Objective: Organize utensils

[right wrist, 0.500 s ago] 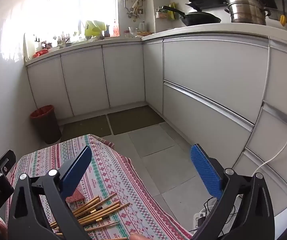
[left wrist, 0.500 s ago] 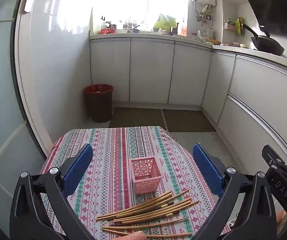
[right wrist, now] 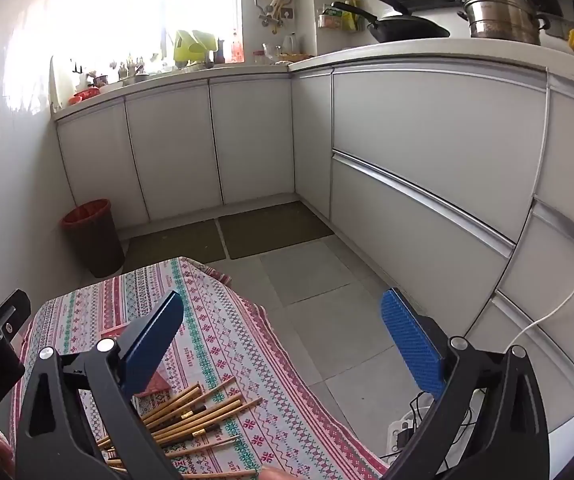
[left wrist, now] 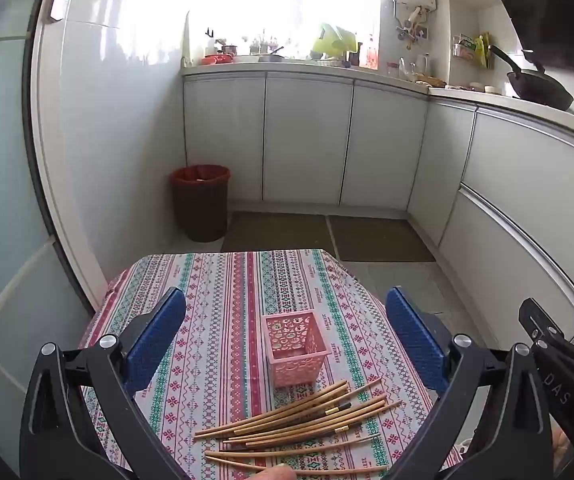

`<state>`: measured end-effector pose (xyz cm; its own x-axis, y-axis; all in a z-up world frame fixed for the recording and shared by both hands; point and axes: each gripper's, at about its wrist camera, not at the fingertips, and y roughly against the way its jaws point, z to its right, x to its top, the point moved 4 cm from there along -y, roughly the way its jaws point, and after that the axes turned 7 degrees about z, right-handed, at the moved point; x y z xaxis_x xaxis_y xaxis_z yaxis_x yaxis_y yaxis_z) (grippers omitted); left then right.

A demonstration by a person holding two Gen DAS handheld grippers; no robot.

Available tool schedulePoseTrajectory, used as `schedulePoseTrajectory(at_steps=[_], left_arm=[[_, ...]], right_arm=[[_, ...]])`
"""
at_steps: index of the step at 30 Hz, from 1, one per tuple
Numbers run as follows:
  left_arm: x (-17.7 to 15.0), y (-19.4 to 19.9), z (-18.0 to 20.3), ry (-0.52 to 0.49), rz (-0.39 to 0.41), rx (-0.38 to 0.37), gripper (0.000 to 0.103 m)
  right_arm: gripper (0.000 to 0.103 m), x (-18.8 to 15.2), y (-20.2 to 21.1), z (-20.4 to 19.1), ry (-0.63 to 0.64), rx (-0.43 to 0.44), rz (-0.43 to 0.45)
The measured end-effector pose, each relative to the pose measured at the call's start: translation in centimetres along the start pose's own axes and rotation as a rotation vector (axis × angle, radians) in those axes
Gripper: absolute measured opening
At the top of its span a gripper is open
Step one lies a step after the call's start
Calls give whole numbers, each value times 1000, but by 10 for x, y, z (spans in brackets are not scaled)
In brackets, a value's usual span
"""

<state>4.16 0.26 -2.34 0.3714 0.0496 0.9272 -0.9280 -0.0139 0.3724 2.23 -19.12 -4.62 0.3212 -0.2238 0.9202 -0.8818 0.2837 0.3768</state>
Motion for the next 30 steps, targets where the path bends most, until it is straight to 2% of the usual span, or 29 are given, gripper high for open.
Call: schedulePoseTrajectory(at_steps=[30], left_arm=[[-4,-6,7,-26,-20,0,96]], right_arm=[[96,-7,-4,1,-11,13,-28]])
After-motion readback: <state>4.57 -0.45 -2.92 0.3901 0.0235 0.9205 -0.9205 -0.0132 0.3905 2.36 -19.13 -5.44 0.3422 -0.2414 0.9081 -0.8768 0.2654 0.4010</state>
